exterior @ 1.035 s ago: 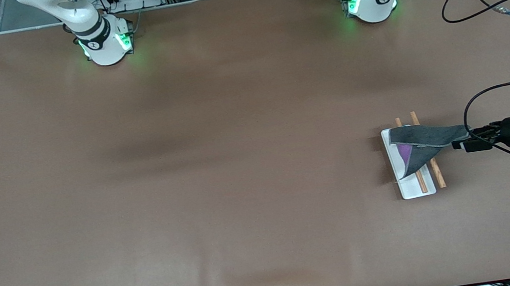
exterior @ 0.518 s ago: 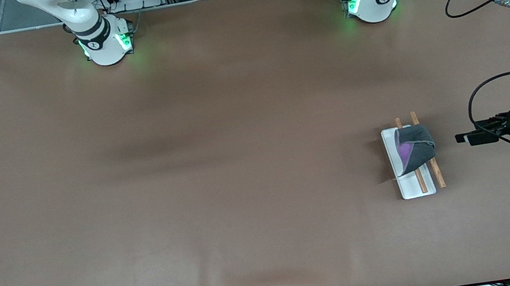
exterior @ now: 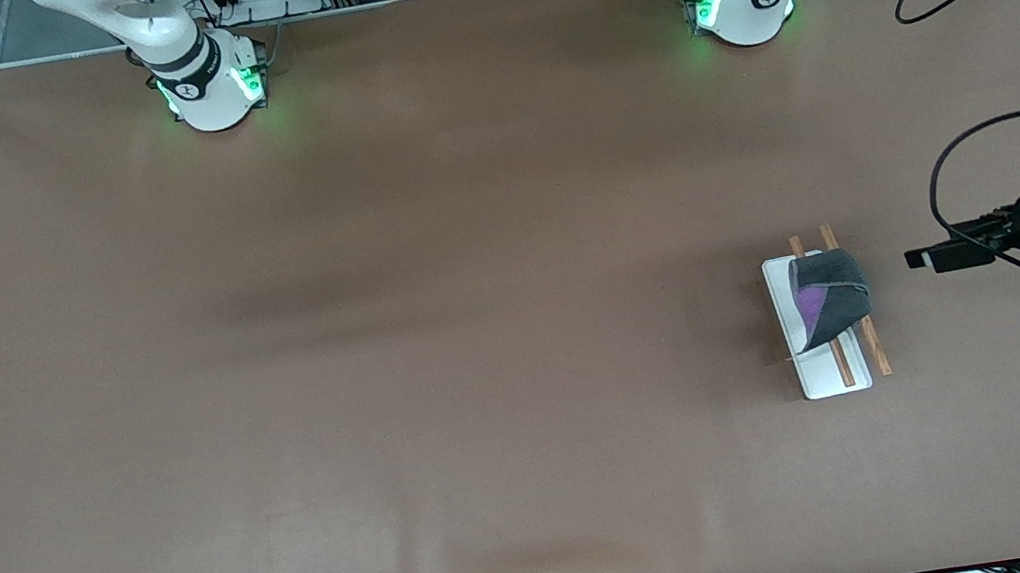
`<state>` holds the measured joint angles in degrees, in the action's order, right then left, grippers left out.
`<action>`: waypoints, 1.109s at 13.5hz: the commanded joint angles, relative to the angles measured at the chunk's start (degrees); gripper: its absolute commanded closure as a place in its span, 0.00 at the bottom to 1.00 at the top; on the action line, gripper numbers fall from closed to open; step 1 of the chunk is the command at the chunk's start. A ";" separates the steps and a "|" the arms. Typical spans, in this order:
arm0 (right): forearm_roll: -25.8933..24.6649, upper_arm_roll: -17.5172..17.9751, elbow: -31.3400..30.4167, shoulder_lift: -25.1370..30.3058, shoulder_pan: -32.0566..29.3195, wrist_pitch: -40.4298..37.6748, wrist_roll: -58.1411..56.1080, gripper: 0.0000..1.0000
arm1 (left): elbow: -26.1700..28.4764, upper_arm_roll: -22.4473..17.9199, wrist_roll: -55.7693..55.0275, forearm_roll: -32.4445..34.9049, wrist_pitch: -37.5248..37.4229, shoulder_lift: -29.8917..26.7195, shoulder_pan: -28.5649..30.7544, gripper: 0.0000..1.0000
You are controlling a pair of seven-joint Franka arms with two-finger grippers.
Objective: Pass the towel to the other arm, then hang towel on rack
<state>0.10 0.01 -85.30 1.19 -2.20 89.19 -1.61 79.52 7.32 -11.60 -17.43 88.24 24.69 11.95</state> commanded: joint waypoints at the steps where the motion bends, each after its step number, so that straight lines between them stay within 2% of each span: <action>1: -0.45 0.08 0.31 0.31 0.09 -0.42 -0.33 0.00 | 0.63 0.59 -1.40 8.15 -1.05 -4.90 -3.06 0.00; 3: -0.45 0.17 0.31 0.31 0.09 -0.42 -0.33 0.00 | 0.72 1.90 -0.71 15.20 -1.05 -7.63 -5.00 0.00; 7: -0.45 0.17 0.31 0.31 0.09 -0.42 -0.33 0.00 | 0.72 3.40 -0.61 17.50 -1.05 -11.14 -5.18 0.00; 12: -0.36 0.17 0.23 0.31 0.09 -0.42 -0.41 0.00 | 0.63 10.24 0.44 27.95 -1.14 -14.23 -5.09 0.00; 15: -0.36 0.17 0.22 -0.04 0.09 -0.42 -0.41 0.00 | 0.63 11.40 0.88 28.41 -1.22 -15.63 -4.83 0.00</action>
<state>0.10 0.07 -85.30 1.17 -2.13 89.15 -1.61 79.46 18.46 -11.78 9.82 87.55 10.86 6.55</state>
